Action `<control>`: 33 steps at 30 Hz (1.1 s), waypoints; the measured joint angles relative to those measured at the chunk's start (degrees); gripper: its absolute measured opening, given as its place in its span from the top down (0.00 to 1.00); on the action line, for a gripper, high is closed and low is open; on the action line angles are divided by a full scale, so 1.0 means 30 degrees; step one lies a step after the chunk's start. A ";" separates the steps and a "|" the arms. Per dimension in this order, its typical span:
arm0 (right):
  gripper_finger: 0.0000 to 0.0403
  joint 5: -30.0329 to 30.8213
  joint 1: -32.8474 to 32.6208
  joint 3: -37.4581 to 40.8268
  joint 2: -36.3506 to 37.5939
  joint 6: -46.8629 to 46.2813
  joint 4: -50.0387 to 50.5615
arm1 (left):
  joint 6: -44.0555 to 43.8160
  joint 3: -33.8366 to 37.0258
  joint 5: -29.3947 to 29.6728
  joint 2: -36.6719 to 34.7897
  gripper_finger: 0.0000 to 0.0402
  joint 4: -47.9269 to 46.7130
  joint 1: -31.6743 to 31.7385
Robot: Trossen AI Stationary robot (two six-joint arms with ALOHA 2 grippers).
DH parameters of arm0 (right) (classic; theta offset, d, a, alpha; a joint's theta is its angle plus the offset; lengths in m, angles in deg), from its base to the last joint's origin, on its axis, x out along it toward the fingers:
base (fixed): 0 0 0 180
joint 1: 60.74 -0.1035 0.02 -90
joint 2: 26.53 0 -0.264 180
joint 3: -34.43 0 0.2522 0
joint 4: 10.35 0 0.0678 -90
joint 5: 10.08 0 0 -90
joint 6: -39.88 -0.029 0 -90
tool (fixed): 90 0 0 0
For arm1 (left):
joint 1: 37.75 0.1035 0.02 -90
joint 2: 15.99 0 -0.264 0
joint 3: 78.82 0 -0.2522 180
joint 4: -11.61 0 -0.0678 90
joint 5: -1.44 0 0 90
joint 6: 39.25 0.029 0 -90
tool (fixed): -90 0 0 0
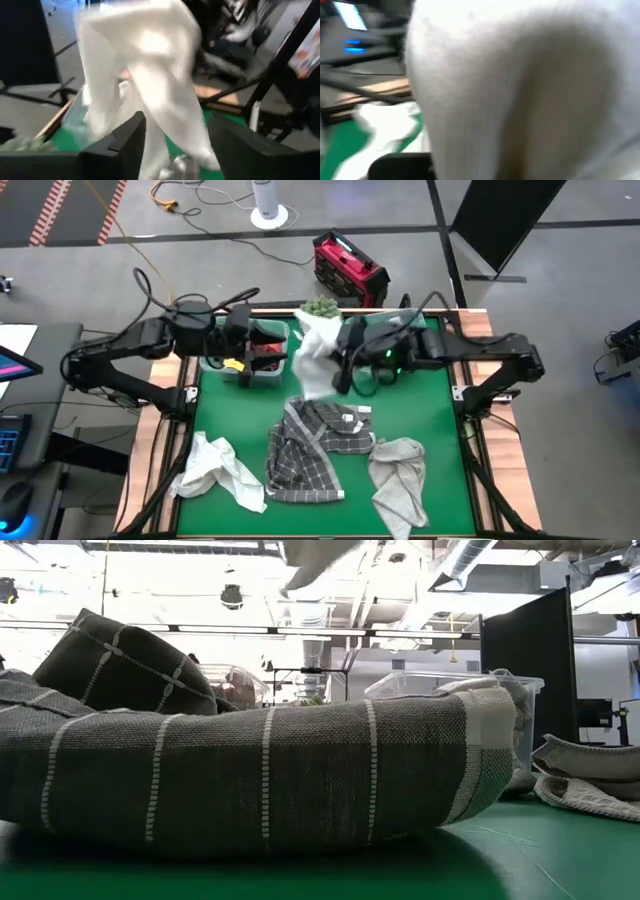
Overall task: Sort towels by color in basket
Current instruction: Put the white towel into the right transparent bin
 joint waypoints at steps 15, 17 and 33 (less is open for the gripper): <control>0.93 0.2025 0.6752 0.1820 0.0550 -0.2851 0.9852 | 0.0785 -0.0495 0.3734 -0.1684 0.47 -0.3120 0.0000; 0.93 0.1355 0.7302 0.2907 0.0550 -0.2878 0.9367 | 0.0777 -0.0495 0.4032 -0.1823 0.47 -0.3558 0.0000; 0.93 -0.4136 1.0504 1.1829 0.0529 -0.8908 0.5858 | -0.0556 0.0153 0.4765 -0.2046 0.47 -0.5237 0.0000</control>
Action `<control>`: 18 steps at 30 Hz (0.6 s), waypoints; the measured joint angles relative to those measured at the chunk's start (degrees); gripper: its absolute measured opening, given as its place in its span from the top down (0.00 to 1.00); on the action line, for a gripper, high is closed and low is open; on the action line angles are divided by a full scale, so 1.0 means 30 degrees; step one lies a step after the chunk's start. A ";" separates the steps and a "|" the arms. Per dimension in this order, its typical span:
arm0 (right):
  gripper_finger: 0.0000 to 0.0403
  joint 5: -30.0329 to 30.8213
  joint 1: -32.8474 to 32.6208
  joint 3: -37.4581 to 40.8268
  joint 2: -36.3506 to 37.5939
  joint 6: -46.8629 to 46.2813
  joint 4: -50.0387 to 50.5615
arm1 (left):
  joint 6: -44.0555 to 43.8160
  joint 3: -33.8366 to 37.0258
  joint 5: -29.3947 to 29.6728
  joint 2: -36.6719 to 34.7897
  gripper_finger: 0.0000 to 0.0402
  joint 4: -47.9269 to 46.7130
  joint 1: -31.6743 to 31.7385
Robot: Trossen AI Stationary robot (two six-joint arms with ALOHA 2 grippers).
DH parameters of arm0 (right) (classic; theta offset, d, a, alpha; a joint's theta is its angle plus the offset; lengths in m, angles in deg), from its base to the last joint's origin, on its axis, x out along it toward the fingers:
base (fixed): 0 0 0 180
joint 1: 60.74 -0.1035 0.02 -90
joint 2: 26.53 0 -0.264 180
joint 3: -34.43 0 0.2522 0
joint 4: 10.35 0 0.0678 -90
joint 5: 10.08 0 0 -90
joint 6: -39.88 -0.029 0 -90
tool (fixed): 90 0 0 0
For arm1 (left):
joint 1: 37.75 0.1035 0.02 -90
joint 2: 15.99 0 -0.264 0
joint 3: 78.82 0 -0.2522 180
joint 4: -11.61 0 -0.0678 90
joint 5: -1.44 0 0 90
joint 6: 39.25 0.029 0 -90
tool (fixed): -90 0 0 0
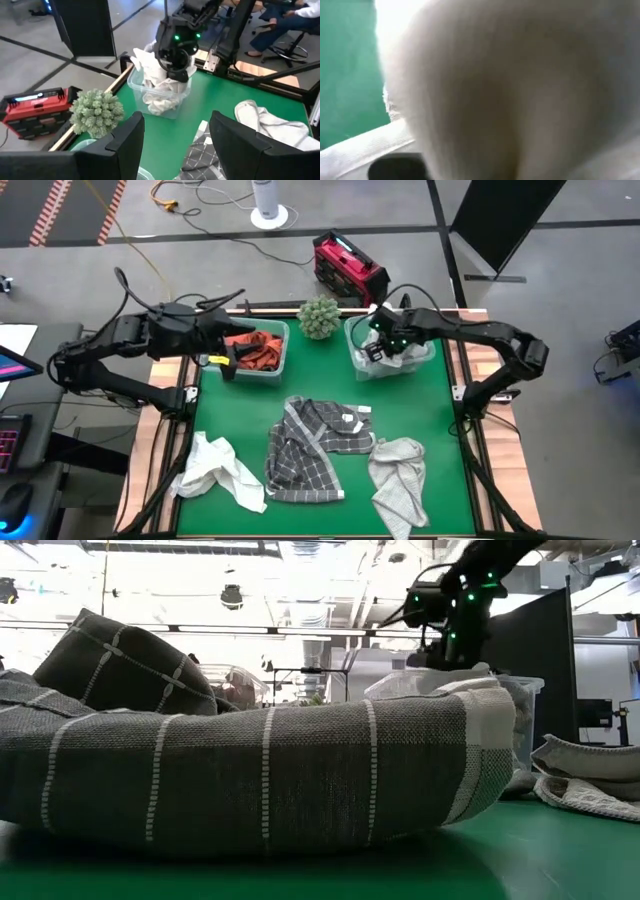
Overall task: Sort towels by color in basket
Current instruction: Put the white towel into the right transparent bin
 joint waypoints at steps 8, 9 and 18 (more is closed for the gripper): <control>0.89 -0.0478 0.2085 0.0994 -0.0115 -0.0909 -0.0259 | 0.0355 0.0000 0.0908 0.0015 0.47 0.0037 -0.0004; 0.89 -0.0479 0.2235 0.0994 -0.0223 -0.0909 -0.0266 | 0.0386 0.0000 0.1053 0.0015 0.47 0.0030 0.0000; 0.79 -0.1908 0.2135 -0.0258 -0.0139 -0.0114 0.0871 | 0.0379 0.0000 0.1212 0.0007 0.47 -0.0162 -0.0004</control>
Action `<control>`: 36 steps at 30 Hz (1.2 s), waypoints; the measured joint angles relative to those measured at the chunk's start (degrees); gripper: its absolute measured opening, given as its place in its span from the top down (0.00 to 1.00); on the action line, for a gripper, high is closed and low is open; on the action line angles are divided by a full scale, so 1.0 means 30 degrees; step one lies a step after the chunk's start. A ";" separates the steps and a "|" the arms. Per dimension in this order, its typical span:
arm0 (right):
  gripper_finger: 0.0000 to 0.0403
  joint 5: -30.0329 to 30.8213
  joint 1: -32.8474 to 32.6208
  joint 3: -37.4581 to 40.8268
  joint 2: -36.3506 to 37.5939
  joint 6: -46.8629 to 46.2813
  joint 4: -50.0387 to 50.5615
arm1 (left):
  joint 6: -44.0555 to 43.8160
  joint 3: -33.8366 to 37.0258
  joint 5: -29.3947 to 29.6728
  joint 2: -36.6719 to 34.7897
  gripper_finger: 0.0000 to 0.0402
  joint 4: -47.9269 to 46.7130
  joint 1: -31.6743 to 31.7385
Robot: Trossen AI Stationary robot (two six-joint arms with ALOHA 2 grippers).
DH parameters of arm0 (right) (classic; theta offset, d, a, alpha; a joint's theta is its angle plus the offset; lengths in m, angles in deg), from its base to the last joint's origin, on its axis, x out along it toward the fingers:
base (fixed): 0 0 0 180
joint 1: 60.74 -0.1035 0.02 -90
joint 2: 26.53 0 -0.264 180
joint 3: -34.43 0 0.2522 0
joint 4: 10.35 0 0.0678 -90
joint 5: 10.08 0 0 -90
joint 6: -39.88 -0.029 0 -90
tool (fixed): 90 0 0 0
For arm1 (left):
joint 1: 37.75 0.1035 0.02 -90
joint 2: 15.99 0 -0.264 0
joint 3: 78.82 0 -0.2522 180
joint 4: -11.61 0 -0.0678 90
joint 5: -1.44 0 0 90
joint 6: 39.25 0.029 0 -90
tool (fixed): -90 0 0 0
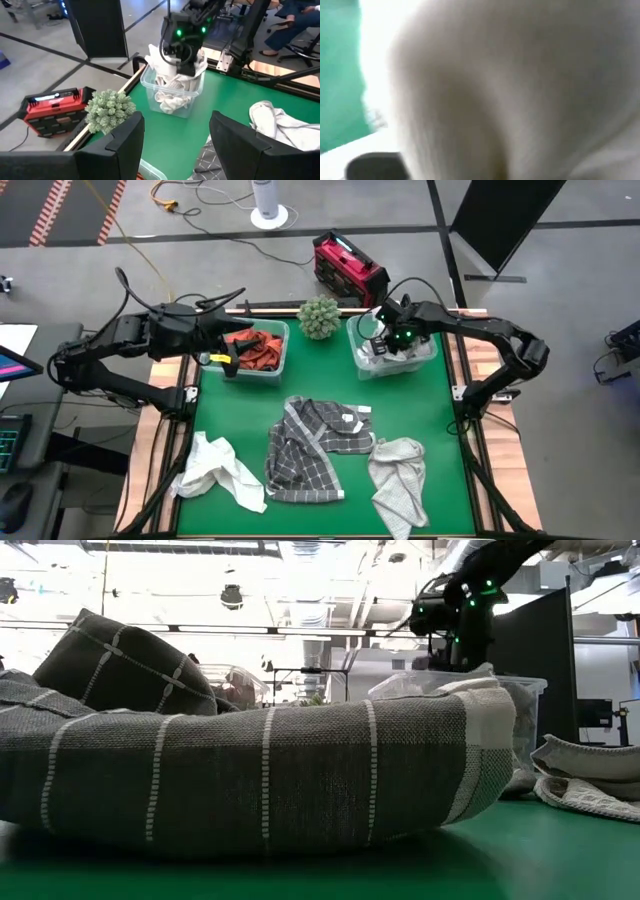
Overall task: Sort towels by color in basket
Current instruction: Put the white towel into the right transparent bin
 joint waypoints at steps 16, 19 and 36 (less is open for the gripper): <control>0.31 -0.0599 -0.0526 -0.7750 0.0445 0.0322 0.7457 | -0.0160 0.0000 -0.0787 -0.0051 0.47 -0.1003 -0.0004; 0.30 0.0920 -0.0585 -0.8356 0.0775 0.0283 0.6366 | -0.0216 -0.0006 -0.0787 -0.0051 0.47 -0.1009 -0.0046; 0.30 -0.0066 0.0103 -0.1432 0.1370 0.1453 -0.2811 | -0.0874 -0.0007 -0.0780 -0.0051 0.47 -0.1039 -0.0412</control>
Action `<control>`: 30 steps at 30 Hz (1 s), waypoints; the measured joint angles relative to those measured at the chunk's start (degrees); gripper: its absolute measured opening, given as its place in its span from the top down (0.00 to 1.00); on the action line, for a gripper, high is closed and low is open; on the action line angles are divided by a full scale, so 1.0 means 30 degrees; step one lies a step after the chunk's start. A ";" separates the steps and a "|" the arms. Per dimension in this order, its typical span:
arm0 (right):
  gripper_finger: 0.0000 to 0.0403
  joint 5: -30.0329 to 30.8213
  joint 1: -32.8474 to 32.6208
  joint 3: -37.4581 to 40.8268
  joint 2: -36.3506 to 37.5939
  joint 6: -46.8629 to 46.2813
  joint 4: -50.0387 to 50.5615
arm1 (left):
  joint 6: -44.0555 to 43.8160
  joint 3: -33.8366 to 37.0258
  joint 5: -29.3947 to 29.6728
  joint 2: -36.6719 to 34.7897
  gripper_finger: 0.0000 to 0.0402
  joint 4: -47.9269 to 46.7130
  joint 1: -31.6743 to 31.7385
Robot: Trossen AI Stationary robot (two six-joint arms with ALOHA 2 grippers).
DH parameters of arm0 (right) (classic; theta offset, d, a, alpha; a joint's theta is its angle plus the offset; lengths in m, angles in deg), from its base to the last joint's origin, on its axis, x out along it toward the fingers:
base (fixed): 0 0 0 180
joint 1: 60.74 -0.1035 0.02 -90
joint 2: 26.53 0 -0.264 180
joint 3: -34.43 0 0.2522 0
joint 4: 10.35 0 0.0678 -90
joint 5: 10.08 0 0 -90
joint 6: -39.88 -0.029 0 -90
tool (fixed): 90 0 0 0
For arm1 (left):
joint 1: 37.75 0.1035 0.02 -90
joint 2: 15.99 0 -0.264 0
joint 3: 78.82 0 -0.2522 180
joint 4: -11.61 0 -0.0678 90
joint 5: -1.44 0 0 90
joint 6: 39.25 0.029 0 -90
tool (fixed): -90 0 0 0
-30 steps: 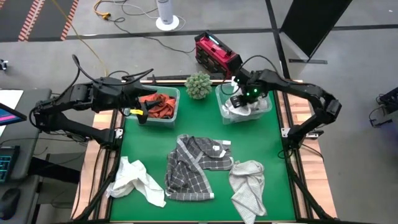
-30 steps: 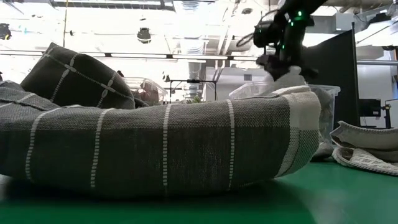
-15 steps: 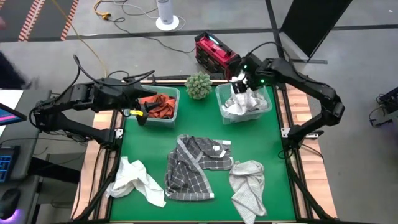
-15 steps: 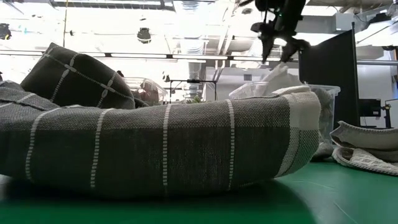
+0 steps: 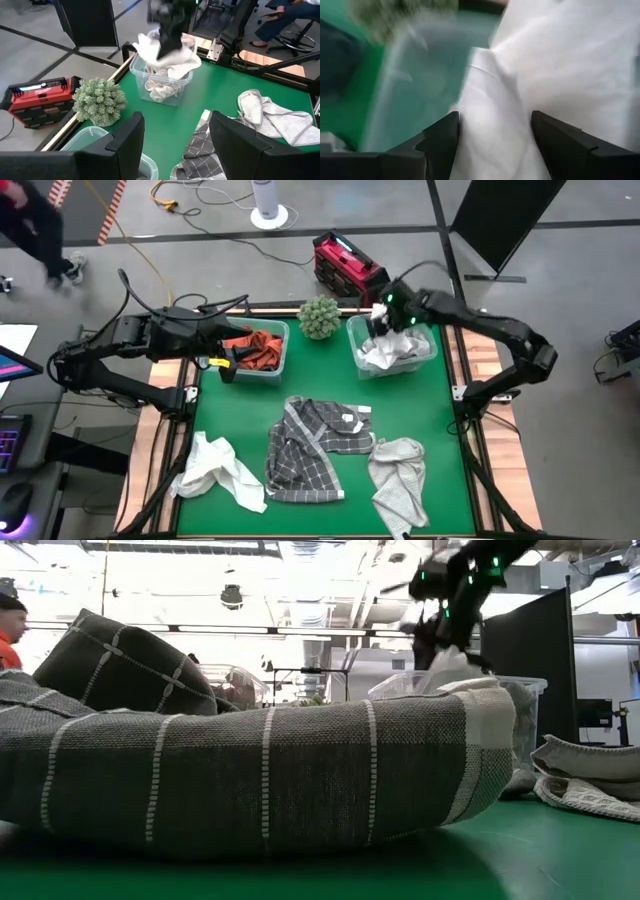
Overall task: Sort towels by color in basket
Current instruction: Put the white towel into the right transparent bin
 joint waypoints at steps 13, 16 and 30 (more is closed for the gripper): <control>0.30 -0.1498 0.0806 0.3761 0.0487 -0.1282 -0.2668 | 0.0033 0.0000 0.0714 0.0000 0.47 0.0029 0.0000; 0.30 -0.1498 0.0814 0.2169 0.1084 -0.1271 -0.1777 | -0.0001 0.0000 0.0707 0.0000 0.47 0.0029 0.0000; 0.30 -0.4930 -0.0266 -0.0199 0.0248 0.0236 0.0495 | -0.0644 -0.0003 0.0474 0.0000 0.47 0.0341 0.0000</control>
